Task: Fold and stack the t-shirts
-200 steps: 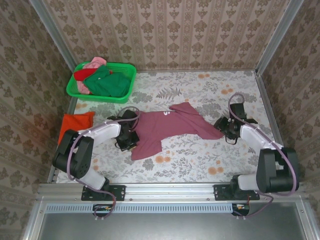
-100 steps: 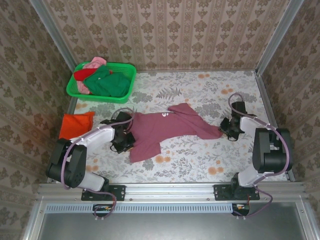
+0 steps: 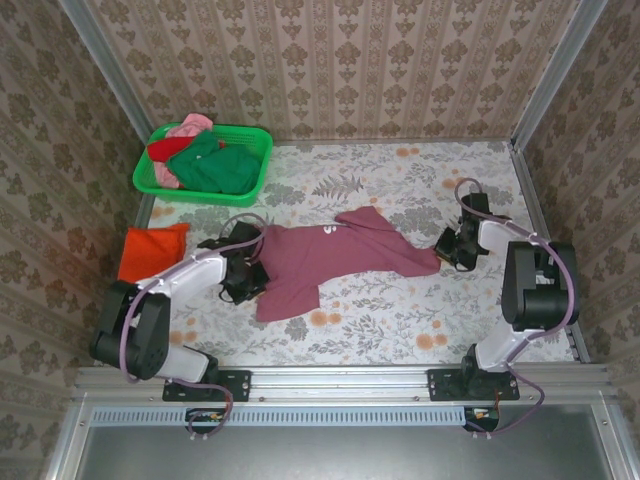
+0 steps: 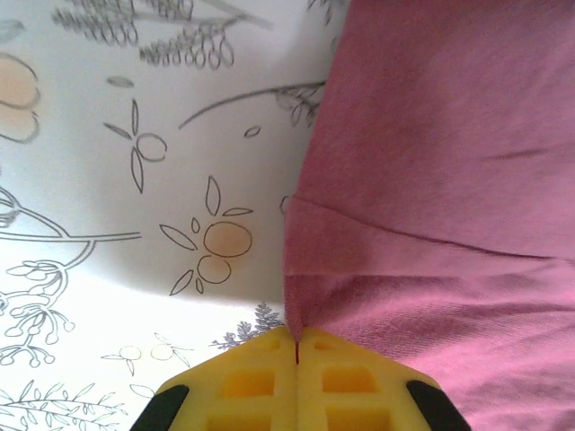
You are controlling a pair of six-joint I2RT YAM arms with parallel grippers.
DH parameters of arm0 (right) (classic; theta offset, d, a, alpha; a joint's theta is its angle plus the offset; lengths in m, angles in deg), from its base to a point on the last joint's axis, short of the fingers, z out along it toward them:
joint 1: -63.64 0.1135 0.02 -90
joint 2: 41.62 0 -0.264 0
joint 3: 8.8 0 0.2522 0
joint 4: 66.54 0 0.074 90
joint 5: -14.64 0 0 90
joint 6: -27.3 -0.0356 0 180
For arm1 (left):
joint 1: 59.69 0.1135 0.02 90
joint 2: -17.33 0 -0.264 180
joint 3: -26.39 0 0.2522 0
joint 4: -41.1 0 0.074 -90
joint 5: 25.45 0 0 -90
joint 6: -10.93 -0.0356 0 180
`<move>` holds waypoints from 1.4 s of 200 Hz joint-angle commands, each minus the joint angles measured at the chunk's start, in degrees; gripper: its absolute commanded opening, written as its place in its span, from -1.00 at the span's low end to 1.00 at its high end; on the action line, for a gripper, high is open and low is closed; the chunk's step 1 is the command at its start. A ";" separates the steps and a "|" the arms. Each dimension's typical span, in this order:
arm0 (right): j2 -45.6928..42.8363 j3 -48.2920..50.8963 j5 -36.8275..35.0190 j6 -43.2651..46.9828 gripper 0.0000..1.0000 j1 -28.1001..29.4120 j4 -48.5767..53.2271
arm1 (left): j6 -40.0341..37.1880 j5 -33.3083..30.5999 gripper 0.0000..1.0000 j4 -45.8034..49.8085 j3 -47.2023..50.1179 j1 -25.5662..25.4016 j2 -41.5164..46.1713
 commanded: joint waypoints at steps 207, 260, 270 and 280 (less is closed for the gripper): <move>-40.60 -33.79 -8.39 -6.53 -1.00 -0.22 -1.57 | -11.81 -7.12 -1.00 11.36 -63.29 9.27 11.06; -27.80 -36.60 -8.27 -3.19 -1.00 -0.78 -8.09 | -15.05 -2.80 -1.00 7.17 -75.68 9.02 -5.19; -24.47 -38.46 -7.78 -3.20 -1.00 -1.17 -9.89 | -15.34 -2.44 -1.00 7.09 -79.72 9.17 -9.09; -21.07 -41.07 -6.99 -3.28 -1.00 -1.52 -11.70 | -15.39 -1.65 -1.00 7.01 -84.69 9.24 -13.27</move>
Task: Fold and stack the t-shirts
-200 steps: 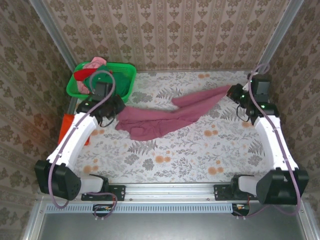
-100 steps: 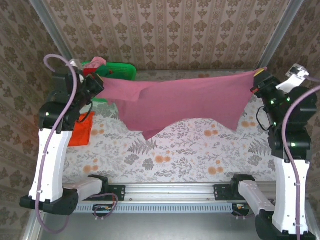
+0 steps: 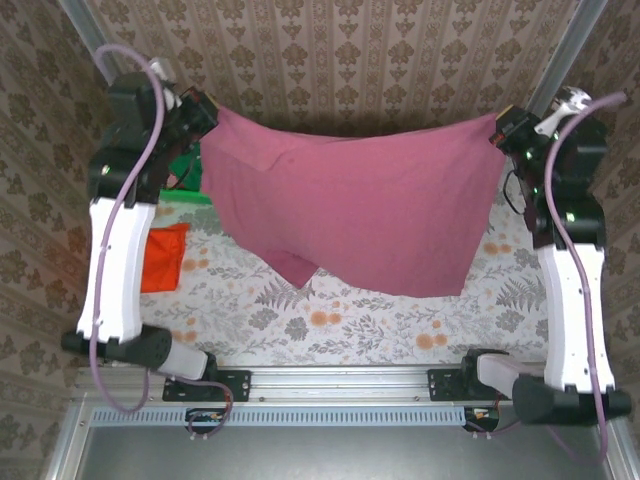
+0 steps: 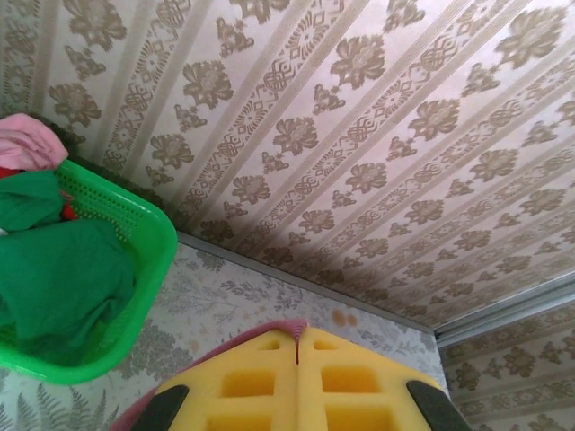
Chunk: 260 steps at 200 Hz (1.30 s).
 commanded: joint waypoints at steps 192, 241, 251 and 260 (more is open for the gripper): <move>-16.70 33.92 12.42 1.55 -1.00 -11.96 -1.23 | 11.92 4.43 -1.00 -19.79 51.62 -4.63 19.49; -17.56 61.81 12.93 -0.14 -1.00 -11.95 -6.15 | 17.80 4.48 -1.00 -26.82 78.84 -7.41 19.09; -16.42 64.51 12.06 -0.82 -1.00 -11.93 -7.25 | 18.47 4.61 -1.00 -27.65 81.59 -7.57 18.07; -15.42 66.57 11.58 -0.79 -1.00 -11.99 -8.53 | 18.51 4.59 -1.00 -28.14 83.31 -7.80 17.20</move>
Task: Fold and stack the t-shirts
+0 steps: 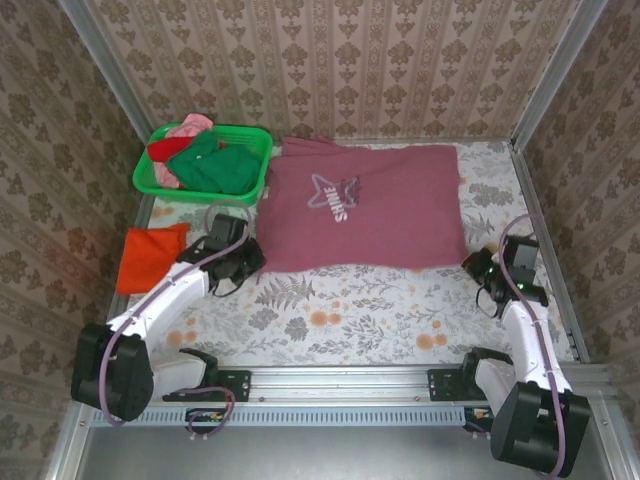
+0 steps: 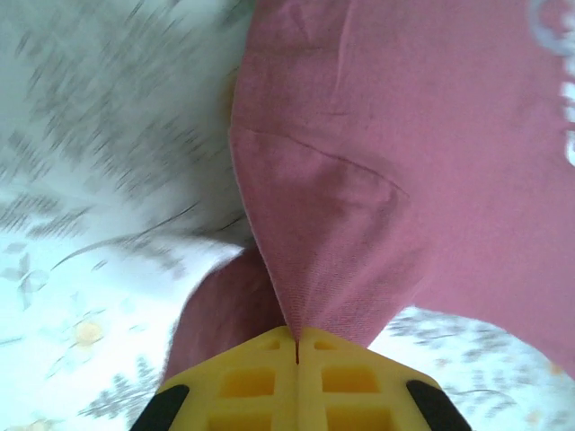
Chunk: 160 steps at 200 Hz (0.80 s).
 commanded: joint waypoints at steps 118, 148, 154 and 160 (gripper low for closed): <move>1.22 -1.73 -6.08 -3.02 -1.00 -0.27 6.12 | 8.55 0.72 -1.00 6.20 6.95 -0.61 9.59; 1.26 -10.30 -6.81 -1.58 -1.00 -0.33 9.35 | 9.57 3.56 -1.00 12.76 0.76 2.13 10.88; 1.51 -11.92 -7.14 -1.18 -1.00 -0.32 10.04 | 10.28 5.06 -1.00 13.22 0.33 2.91 10.71; 1.83 -13.17 -7.37 -0.58 -1.00 -0.30 10.69 | 10.86 6.21 -1.00 13.52 -0.01 3.33 10.61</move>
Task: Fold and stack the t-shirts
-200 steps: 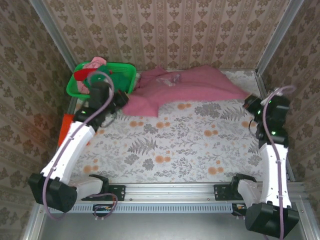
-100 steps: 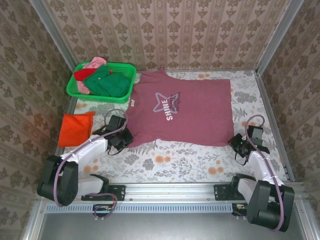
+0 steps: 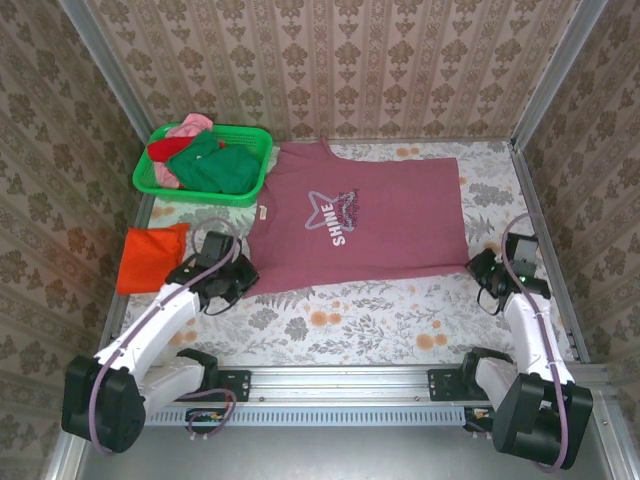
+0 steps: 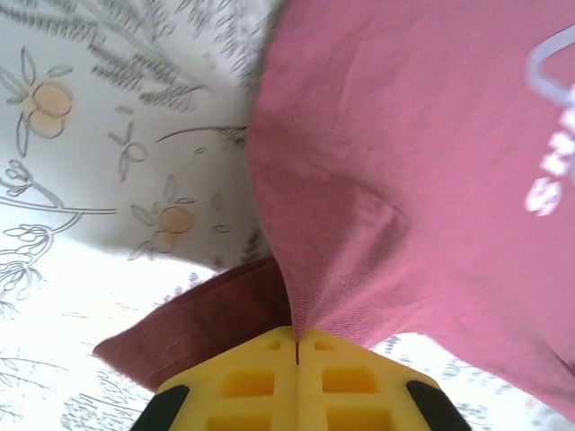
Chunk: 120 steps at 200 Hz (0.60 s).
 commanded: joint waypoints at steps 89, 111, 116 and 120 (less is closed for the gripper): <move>7.67 -5.06 -1.42 3.50 -1.00 -0.32 3.57 | 6.29 8.36 -1.00 5.26 5.75 -0.13 -2.49; 9.27 -7.61 -0.60 3.53 -1.00 -0.29 2.68 | 5.42 8.69 -1.00 6.35 2.12 0.20 -3.83; 9.47 -8.64 -0.47 3.48 -1.00 -0.28 2.83 | 4.96 8.88 -1.00 7.14 0.43 0.26 -4.28; 9.46 -9.55 -0.46 3.53 -1.00 -0.25 3.14 | 4.62 8.98 -1.00 7.92 -1.12 0.34 -4.65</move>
